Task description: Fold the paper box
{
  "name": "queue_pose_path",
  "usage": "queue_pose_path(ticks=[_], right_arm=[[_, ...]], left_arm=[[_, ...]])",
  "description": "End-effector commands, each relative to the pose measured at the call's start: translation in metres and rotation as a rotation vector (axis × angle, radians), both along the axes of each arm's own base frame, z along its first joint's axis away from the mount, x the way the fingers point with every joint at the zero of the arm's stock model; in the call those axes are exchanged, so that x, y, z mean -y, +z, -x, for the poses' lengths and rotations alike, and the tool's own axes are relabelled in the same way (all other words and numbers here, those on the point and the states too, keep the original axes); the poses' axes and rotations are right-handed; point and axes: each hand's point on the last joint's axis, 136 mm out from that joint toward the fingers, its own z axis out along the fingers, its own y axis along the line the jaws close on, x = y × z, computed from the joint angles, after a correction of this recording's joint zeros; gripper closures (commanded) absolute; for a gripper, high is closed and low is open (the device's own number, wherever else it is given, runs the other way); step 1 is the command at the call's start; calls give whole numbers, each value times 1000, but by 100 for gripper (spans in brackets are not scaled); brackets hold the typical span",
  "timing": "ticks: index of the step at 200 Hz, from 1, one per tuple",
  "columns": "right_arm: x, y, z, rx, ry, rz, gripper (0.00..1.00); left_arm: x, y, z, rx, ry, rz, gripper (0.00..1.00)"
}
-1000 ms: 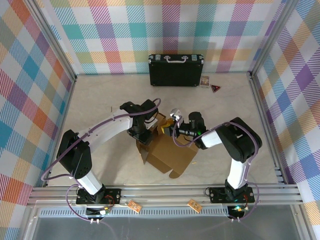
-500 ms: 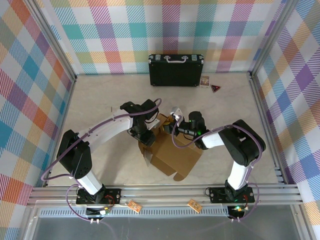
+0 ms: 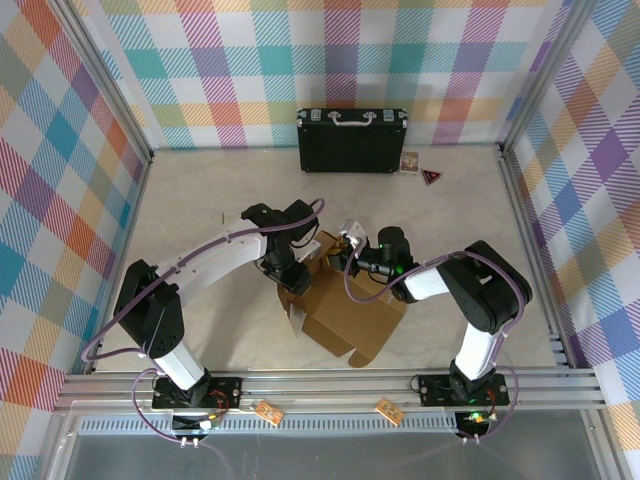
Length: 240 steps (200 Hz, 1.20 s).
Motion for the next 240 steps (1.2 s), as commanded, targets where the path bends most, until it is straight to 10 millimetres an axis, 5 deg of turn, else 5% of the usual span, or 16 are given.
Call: queue_pose_path(ticks=[1,87,118,136,208,240], right_arm=[[-9,-4,14,29,73,21,72],[-11,-15,13,35,51,52,75],[-4,-13,-5,22,-64,50,92],[-4,-7,-9,2,-92,19,94],[-8,-22,2,36,-49,93,82],[-7,-29,-1,46,-60,111,83]], left_arm=[[14,12,2,2,-43,67,56],[13,12,1,10,-47,64,56],[12,11,1,9,-47,61,56],[11,13,1,16,-47,60,56],[11,14,-2,24,-45,50,56],[12,17,-3,31,-49,57,56]])
